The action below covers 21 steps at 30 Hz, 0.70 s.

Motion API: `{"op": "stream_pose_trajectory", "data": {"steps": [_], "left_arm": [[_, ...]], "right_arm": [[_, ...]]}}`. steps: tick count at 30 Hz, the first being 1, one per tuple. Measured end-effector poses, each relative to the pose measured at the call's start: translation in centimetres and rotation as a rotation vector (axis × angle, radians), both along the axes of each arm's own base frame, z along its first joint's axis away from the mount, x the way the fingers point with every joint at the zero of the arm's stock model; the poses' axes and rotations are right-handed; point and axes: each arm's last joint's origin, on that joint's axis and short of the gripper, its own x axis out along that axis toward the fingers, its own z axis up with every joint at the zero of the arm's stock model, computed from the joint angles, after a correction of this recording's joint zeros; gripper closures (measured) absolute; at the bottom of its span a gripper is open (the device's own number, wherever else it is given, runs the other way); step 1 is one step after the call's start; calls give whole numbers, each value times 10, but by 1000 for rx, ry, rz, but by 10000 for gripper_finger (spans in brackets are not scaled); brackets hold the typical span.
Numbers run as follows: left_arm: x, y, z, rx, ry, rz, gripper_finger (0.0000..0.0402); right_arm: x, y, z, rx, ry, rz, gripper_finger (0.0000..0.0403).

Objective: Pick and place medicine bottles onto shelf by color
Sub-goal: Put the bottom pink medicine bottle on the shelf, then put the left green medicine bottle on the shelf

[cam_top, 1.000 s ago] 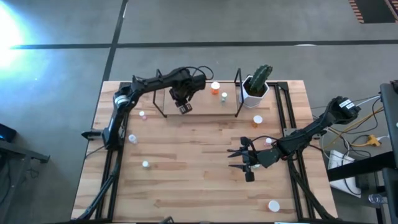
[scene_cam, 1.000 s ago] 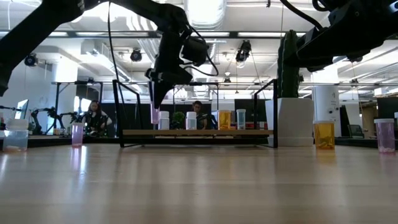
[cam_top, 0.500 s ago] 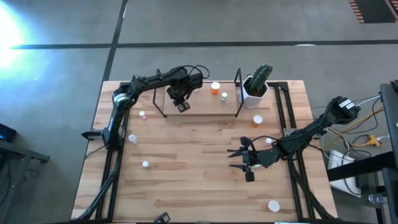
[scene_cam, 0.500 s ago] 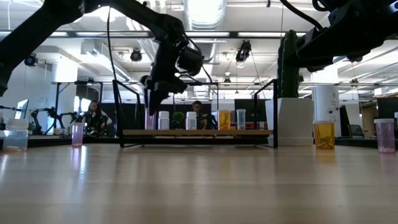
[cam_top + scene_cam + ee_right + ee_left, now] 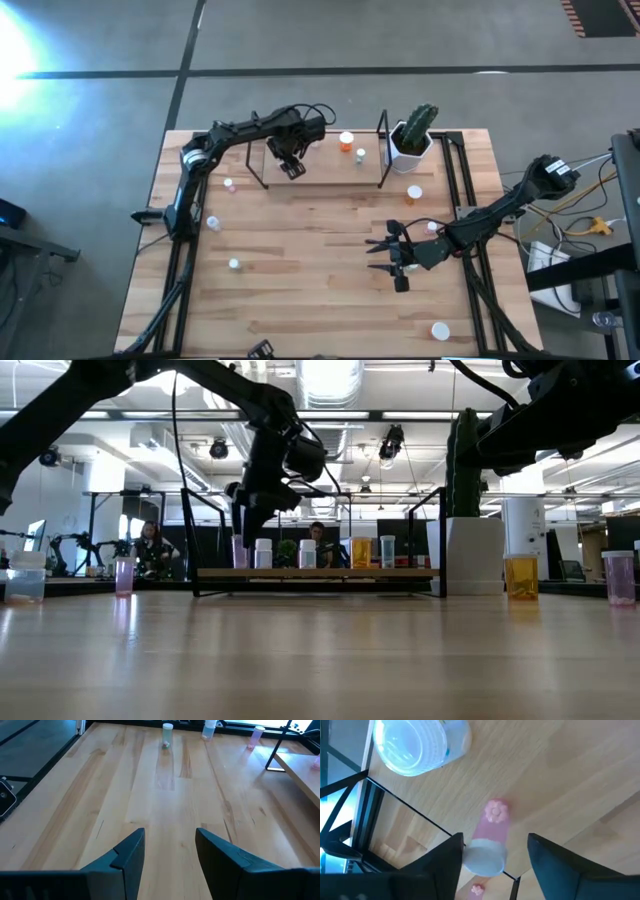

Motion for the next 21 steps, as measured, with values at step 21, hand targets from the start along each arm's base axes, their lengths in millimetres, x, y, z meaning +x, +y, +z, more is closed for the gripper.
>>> {"op": "stream_pose_trajectory", "data": {"steps": [21], "left_arm": [[-47,-53,109,131,-276,4,163]], "right_arm": [[0,0,0,1,0,-1,236]]}}
